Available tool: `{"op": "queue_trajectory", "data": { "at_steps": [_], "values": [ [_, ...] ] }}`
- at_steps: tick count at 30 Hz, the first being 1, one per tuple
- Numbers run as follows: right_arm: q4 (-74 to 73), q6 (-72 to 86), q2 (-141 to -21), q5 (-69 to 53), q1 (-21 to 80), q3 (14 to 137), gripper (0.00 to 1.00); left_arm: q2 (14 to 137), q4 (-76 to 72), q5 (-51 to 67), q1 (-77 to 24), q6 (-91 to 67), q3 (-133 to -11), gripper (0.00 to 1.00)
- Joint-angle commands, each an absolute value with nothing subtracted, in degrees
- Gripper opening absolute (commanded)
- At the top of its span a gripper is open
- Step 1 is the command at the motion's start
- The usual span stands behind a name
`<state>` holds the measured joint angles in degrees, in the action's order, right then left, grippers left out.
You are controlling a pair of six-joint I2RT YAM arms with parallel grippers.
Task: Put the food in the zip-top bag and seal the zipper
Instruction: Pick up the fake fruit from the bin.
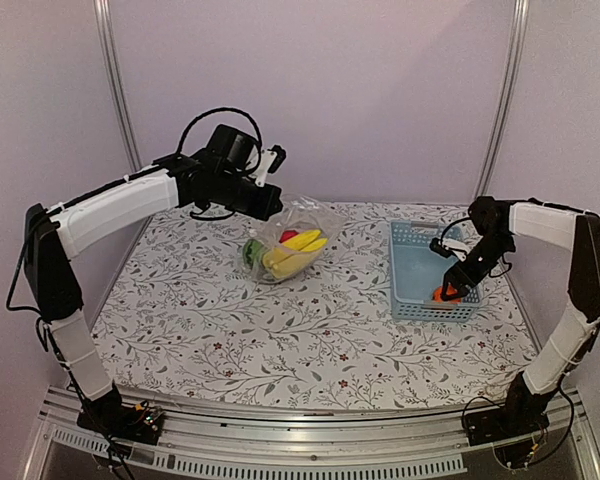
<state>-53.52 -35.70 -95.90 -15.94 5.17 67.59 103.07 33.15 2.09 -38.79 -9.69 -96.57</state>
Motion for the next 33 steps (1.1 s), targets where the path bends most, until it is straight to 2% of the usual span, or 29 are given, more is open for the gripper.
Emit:
{"op": "queue_trajectory", "data": {
  "at_steps": [1, 5, 11, 18, 33],
  "values": [
    [-52.9, -35.3, -97.3, -15.0, 4.9, 66.0, 0.79, 102.5, 31.8, 1.9, -39.6, -10.2, -96.4, 0.0],
    [-51.9, -34.6, -98.9, -15.2, 4.9, 65.8, 0.78, 102.5, 31.8, 1.7, -39.8, -10.4, -96.6, 0.0],
    [-51.5, -33.5, -101.1, -15.2, 4.9, 67.1, 0.6, 101.7, 32.2, 1.0, -40.1, -10.4, -95.7, 0.0],
    [-52.5, -32.6, -100.1, -15.9, 5.0, 70.6, 0.48, 100.6, 31.8, 0.6, -40.2, -10.6, -94.6, 0.0],
    [-52.7, -30.8, -95.5, -21.0, 9.3, 80.7, 0.45, 101.2, 31.7, 0.8, -40.3, -10.8, -95.2, 0.0]
  ]
}}
